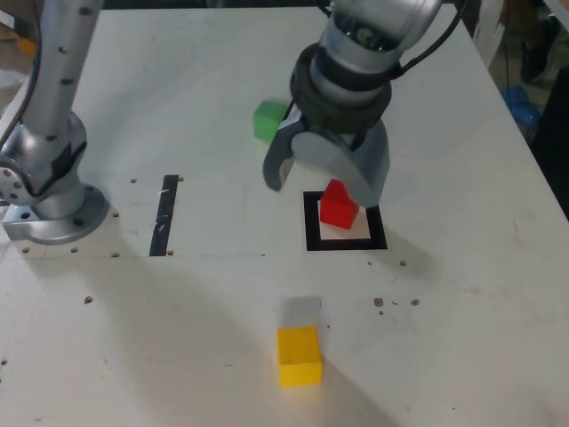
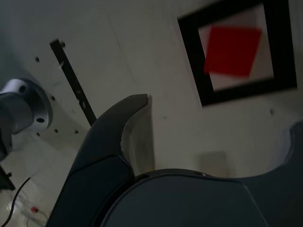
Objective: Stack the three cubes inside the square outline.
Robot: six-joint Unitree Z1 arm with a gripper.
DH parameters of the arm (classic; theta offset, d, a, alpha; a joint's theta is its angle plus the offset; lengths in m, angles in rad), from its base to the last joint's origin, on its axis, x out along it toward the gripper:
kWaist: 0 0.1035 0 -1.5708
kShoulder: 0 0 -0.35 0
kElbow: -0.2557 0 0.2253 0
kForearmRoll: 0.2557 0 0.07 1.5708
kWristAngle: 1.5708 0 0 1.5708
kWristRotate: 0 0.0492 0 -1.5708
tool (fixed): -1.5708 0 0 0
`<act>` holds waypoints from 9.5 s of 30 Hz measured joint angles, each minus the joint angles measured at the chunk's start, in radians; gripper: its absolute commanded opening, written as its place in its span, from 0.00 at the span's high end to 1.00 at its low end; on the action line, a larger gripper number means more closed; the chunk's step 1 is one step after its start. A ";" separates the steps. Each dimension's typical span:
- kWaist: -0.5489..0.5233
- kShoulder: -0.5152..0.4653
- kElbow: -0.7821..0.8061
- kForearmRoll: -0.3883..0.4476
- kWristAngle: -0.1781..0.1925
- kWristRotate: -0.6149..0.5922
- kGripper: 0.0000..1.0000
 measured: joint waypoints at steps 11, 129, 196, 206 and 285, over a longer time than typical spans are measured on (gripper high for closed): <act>-0.268 -0.050 0.043 0.004 -0.238 -0.373 0.01; 0.216 0.012 0.062 -0.216 -0.049 0.184 0.82; 0.604 -0.258 0.384 -0.325 0.107 0.497 0.01; 0.716 -0.211 0.479 -0.455 0.132 0.595 0.05; 0.209 -0.045 -0.041 0.003 -0.010 0.289 0.67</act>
